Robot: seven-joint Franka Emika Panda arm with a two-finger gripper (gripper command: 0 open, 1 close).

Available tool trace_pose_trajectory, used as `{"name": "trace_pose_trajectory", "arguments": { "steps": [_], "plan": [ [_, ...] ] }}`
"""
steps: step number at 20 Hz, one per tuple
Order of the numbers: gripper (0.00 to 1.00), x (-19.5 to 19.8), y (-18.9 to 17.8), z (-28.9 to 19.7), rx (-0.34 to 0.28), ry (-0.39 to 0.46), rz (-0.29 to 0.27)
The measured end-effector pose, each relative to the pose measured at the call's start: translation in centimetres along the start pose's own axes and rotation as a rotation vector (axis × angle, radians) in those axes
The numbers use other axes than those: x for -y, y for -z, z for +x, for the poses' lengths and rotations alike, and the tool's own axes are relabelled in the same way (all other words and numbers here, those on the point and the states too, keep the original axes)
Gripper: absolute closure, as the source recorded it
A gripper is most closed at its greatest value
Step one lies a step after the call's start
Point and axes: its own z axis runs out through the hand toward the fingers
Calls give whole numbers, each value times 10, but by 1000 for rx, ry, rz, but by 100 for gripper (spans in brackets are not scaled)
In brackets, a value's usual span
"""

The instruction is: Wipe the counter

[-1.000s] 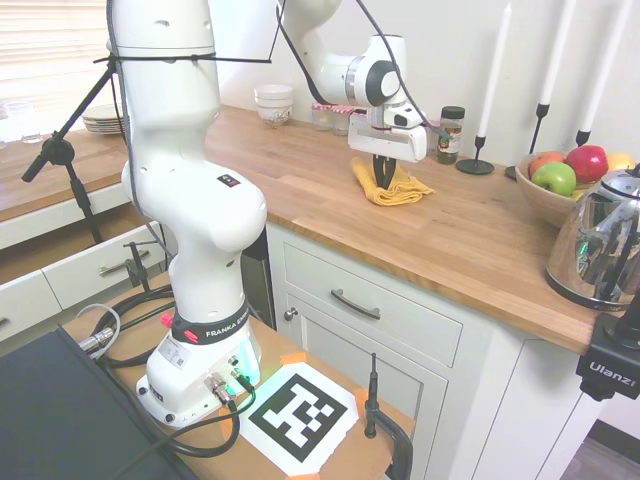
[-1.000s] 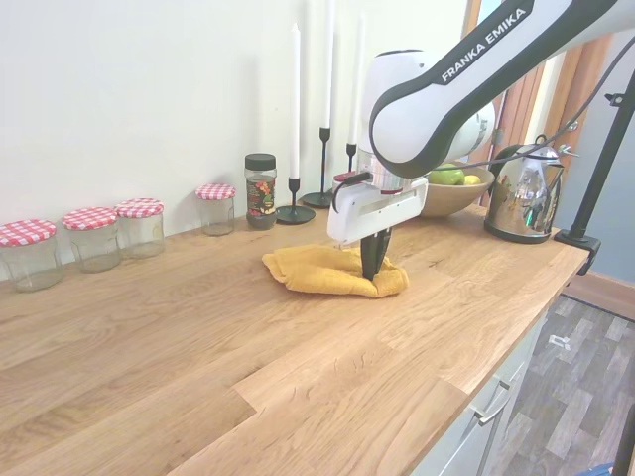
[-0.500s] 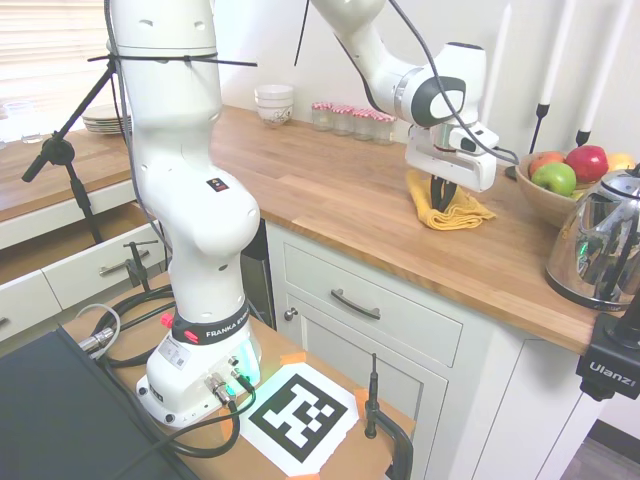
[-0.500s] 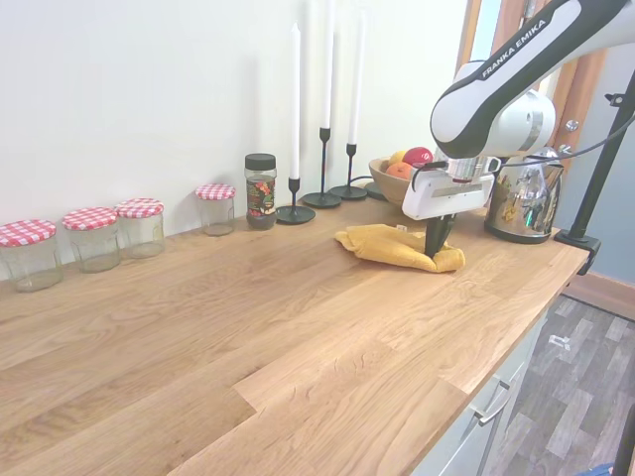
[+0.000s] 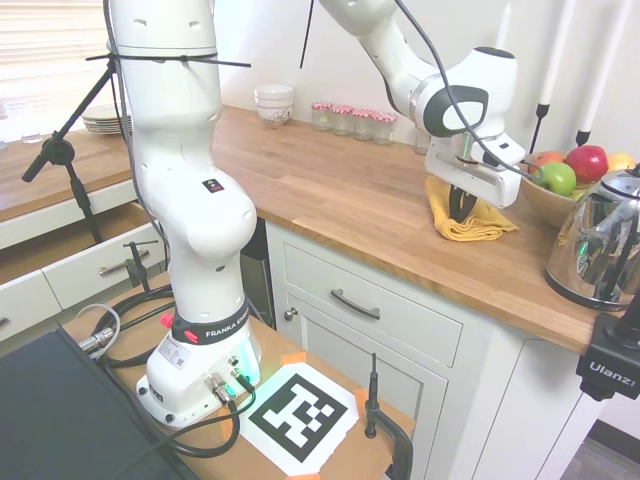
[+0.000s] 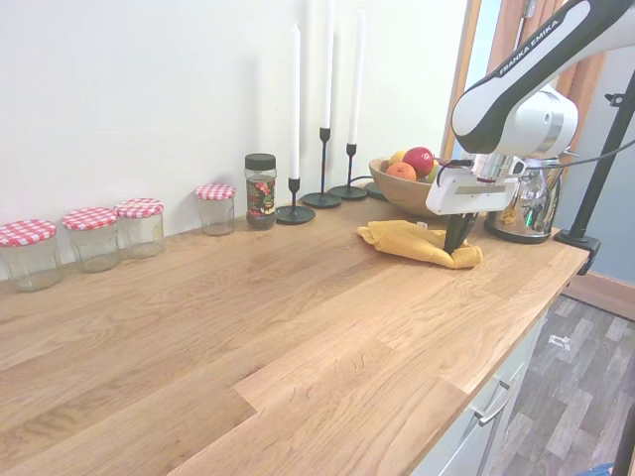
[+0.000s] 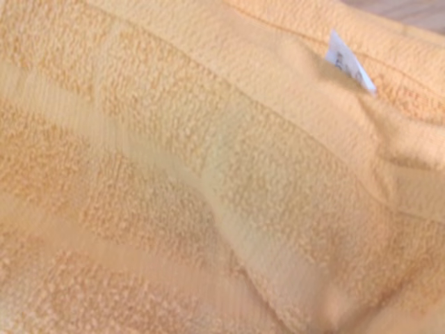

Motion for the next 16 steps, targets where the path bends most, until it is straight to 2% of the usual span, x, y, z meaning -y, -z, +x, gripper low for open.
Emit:
{"name": "trace_pose_trajectory", "arguments": {
  "steps": [16],
  "plan": [
    [0,-12,2,-15,-31,-6,-10]
  ]
}}
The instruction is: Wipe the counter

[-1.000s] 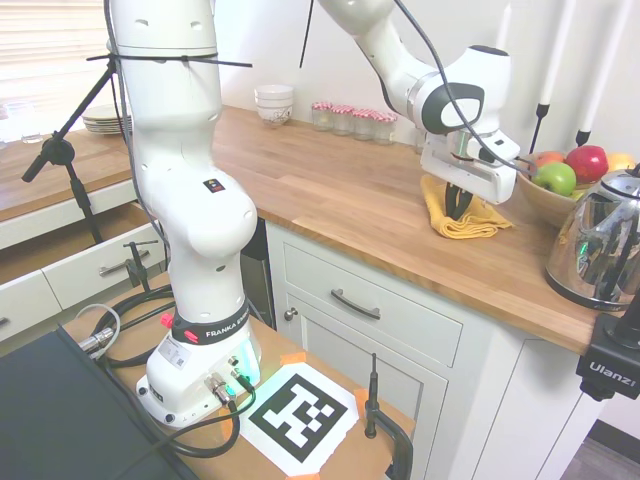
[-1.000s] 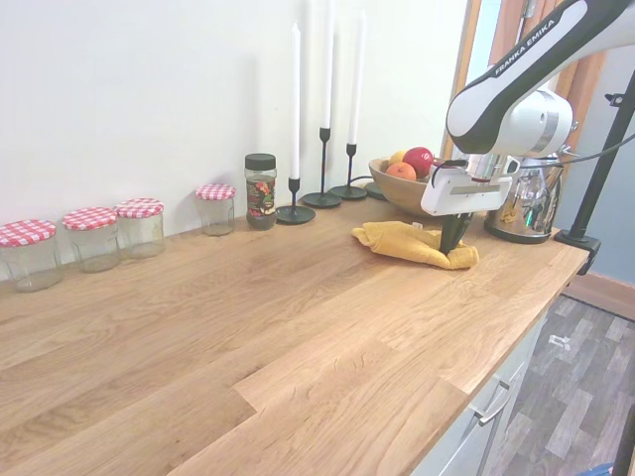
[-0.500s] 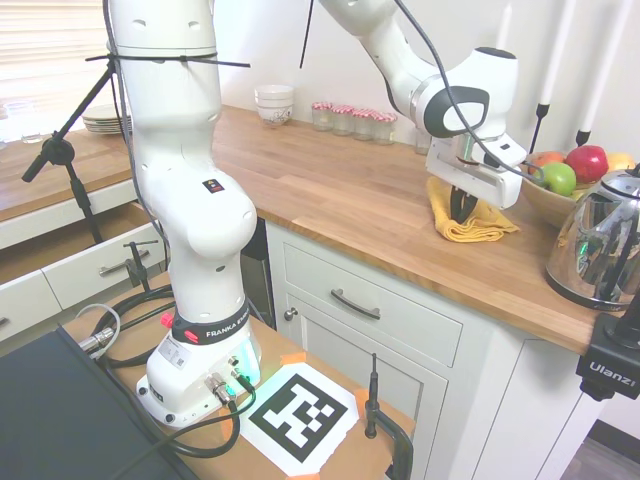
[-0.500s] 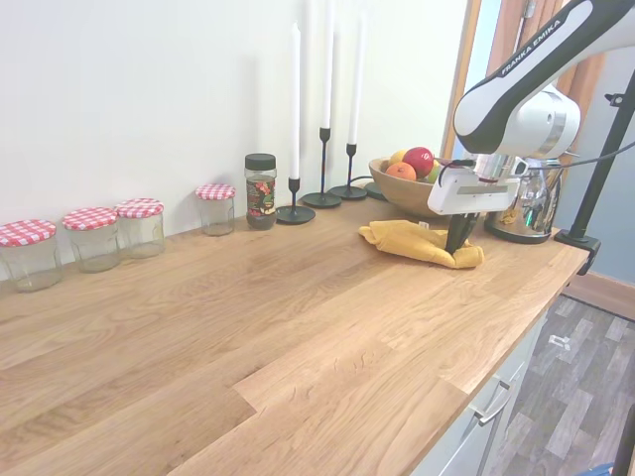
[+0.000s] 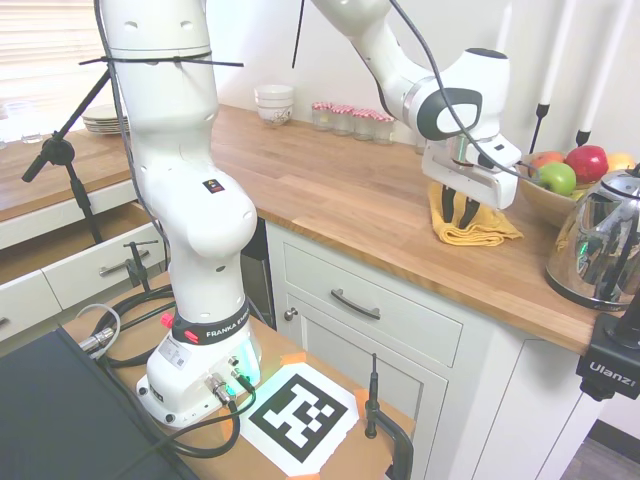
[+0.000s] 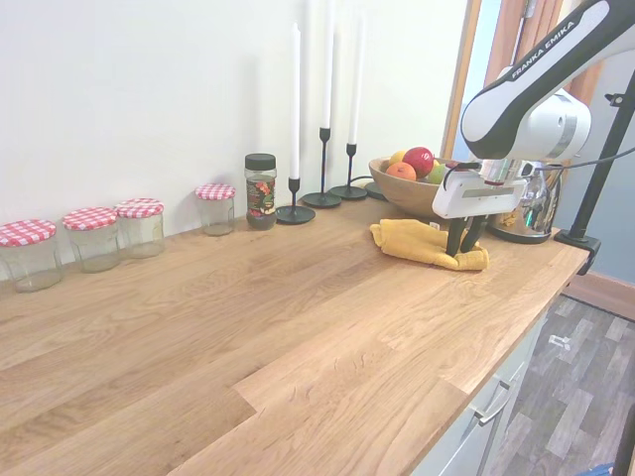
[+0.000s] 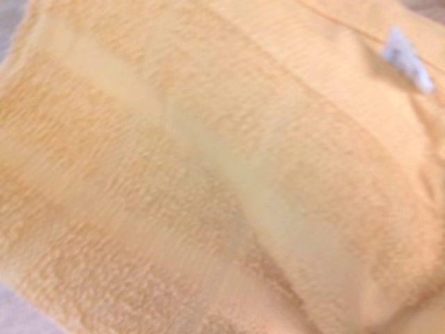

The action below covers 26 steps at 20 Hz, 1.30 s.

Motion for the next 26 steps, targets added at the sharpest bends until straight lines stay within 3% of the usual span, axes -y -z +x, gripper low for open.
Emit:
{"name": "trace_pose_trajectory", "arguments": {
  "steps": [12,26],
  "plan": [
    [0,-7,7,-13,-19,-15,-20],
    [0,-40,65,-36,-109,-55,54]
  ]
}}
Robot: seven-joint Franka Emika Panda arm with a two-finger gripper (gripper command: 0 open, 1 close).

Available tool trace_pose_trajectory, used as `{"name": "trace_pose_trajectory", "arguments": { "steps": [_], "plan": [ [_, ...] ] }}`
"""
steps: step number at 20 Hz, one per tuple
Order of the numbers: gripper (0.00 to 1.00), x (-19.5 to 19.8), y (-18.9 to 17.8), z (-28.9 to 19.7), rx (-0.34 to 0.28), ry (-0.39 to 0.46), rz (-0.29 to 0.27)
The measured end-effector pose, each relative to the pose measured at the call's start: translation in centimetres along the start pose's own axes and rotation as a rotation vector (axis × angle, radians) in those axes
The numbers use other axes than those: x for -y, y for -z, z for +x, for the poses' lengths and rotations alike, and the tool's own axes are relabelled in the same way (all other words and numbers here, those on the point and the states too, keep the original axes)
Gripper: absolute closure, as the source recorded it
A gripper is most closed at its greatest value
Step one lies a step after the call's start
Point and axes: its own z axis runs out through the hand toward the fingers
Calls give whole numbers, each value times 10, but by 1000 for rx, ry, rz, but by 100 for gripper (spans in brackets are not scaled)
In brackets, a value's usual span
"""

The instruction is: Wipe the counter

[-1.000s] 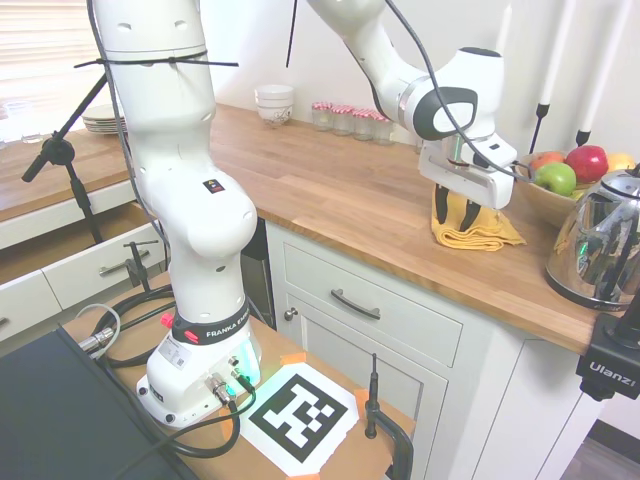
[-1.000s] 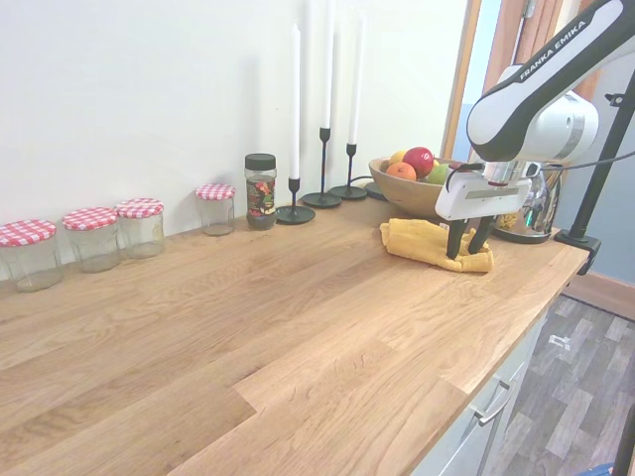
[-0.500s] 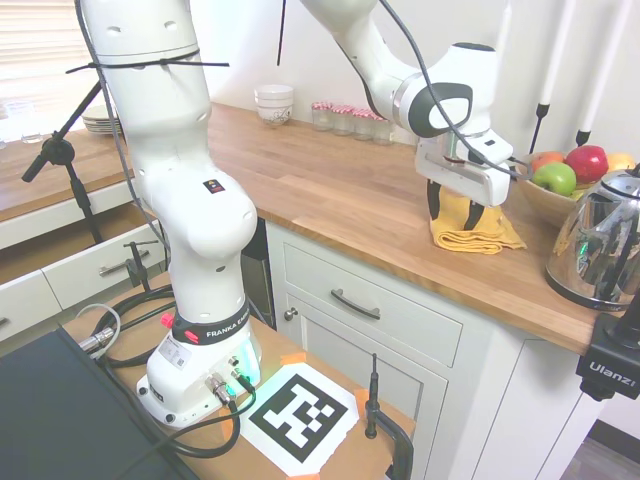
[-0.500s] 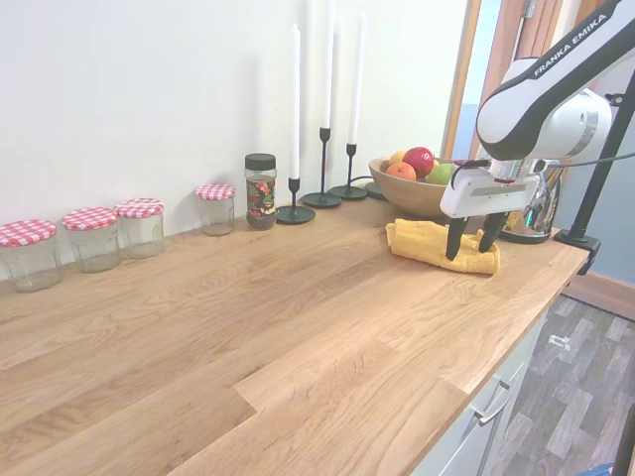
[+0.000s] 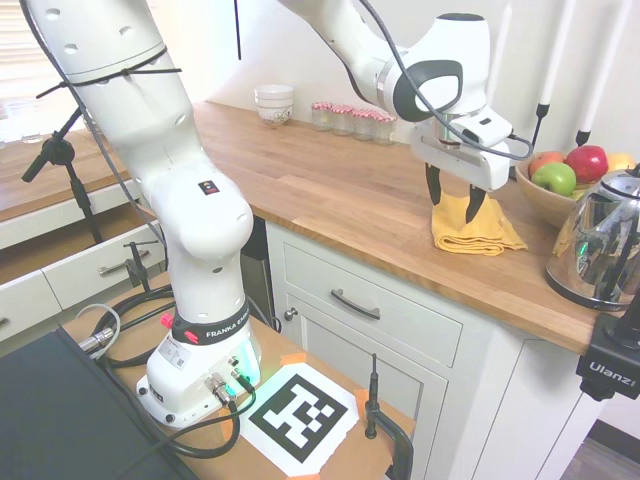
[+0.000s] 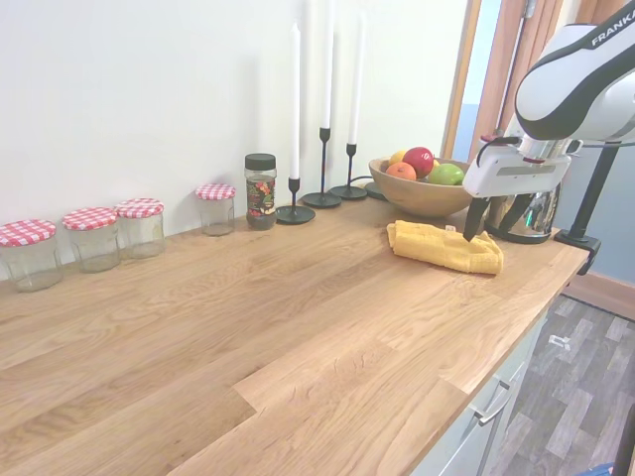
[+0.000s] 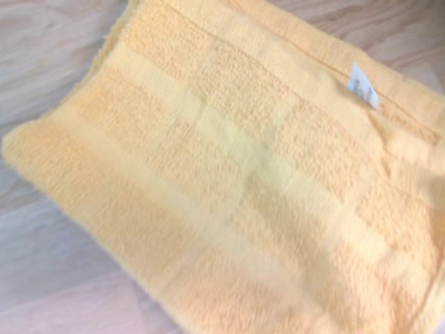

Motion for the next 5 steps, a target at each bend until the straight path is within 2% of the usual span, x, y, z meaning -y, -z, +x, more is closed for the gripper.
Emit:
{"name": "trace_pose_trajectory", "arguments": {
  "steps": [5],
  "plan": [
    [0,-2,7,-8,10,0,-2]
  ]
}}
